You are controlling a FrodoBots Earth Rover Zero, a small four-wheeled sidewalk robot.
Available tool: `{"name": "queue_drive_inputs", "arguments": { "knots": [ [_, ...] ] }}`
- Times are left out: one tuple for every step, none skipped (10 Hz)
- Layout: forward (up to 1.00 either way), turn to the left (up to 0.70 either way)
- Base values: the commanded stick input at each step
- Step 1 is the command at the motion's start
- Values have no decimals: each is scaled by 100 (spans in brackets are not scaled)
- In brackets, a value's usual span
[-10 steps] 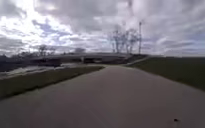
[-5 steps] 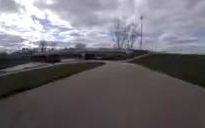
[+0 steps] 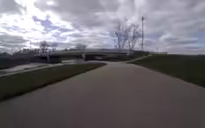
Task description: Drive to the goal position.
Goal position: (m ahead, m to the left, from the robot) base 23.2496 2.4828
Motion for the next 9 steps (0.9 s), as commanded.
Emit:
{"name": "queue_drive_inputs", "arguments": {
  "knots": [
    [100,0],
    [100,0],
    [100,0],
    [100,0],
    [100,0],
    [100,0],
    [100,0],
    [100,0],
    [100,0]
  ]
}}
